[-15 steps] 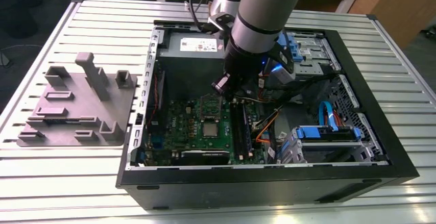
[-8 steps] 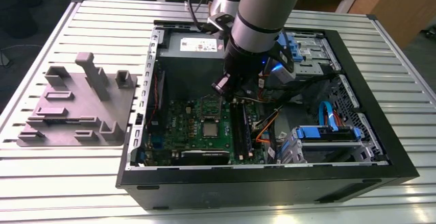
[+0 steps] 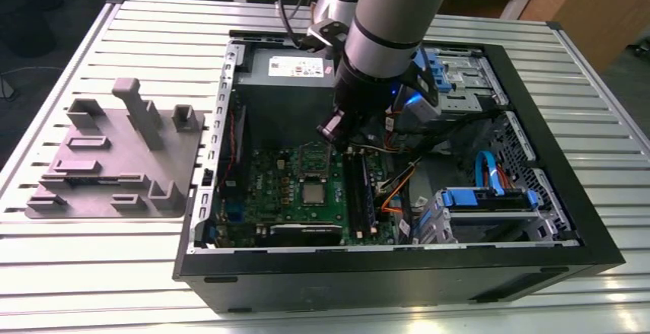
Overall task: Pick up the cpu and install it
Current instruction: 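Close the cpu cover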
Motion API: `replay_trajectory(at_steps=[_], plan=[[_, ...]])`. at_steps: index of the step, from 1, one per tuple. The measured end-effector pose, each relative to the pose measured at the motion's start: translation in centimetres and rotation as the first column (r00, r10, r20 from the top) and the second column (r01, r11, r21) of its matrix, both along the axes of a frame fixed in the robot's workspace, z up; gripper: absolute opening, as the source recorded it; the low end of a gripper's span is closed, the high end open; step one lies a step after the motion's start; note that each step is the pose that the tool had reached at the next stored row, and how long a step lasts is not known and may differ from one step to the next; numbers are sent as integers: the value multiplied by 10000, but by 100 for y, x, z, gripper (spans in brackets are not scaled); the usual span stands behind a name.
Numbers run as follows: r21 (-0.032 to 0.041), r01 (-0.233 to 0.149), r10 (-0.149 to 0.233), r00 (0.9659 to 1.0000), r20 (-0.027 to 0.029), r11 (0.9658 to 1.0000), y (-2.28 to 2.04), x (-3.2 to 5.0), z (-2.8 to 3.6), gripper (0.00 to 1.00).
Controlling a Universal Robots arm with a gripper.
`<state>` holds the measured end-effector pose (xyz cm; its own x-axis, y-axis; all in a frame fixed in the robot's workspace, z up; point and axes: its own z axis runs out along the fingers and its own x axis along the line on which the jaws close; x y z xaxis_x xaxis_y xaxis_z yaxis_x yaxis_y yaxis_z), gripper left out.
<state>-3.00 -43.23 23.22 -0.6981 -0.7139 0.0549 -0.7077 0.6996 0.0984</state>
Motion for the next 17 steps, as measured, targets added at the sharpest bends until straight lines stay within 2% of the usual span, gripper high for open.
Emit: replay_trajectory(at_steps=[4,17], plan=[[0,-140,140,9999,1,9999,0,0,11,10],[7,-197,197,9998,2,9998,1,-7,46,10]])
